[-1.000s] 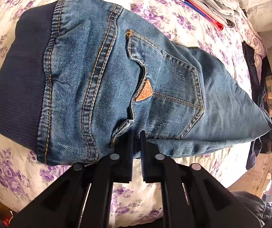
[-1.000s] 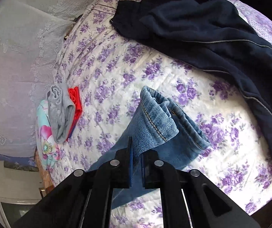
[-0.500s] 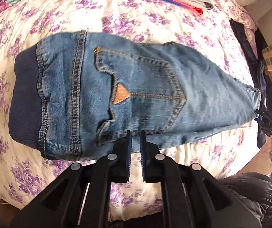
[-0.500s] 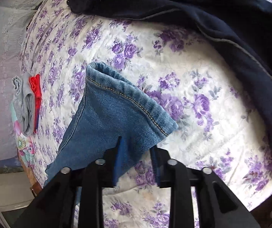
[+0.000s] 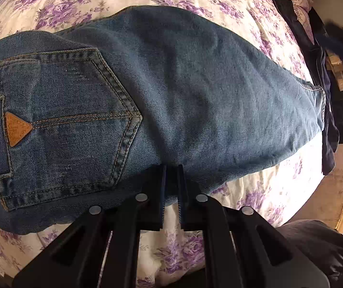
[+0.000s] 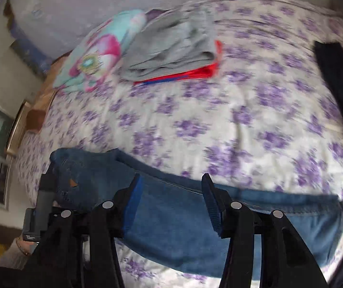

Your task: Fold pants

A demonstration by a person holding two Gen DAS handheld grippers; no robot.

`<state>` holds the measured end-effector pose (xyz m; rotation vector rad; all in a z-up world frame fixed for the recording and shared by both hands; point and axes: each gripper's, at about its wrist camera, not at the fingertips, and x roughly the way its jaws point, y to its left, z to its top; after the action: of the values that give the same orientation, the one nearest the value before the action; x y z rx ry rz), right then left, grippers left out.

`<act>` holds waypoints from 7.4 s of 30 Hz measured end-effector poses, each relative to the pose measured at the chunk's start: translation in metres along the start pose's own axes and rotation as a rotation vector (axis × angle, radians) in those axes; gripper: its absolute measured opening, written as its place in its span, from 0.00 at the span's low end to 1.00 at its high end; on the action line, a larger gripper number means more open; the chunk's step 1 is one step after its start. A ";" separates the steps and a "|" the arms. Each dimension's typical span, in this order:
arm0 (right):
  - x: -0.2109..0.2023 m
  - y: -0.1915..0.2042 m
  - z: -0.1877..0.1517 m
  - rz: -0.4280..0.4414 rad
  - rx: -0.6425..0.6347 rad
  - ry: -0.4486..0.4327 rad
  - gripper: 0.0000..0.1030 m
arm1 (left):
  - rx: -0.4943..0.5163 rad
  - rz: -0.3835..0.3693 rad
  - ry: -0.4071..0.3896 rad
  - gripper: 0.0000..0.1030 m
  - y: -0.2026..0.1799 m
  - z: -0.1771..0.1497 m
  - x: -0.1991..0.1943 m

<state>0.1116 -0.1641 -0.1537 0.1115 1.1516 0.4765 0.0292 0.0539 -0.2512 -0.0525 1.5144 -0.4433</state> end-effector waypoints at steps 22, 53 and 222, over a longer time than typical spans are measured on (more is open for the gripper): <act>0.146 0.081 0.051 0.007 -0.298 0.277 0.03 | -0.088 -0.031 0.001 0.07 0.010 -0.002 -0.006; 0.042 0.026 -0.103 -0.012 0.043 0.165 0.24 | -0.012 -0.060 0.062 0.09 -0.023 0.128 0.025; 0.072 0.039 -0.034 -0.080 0.043 0.202 0.12 | -0.716 -0.245 -0.349 0.73 0.174 -0.084 -0.107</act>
<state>0.0918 -0.1044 -0.2160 0.0552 1.3595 0.3989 -0.0079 0.2675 -0.2084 -0.8406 1.2557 -0.0552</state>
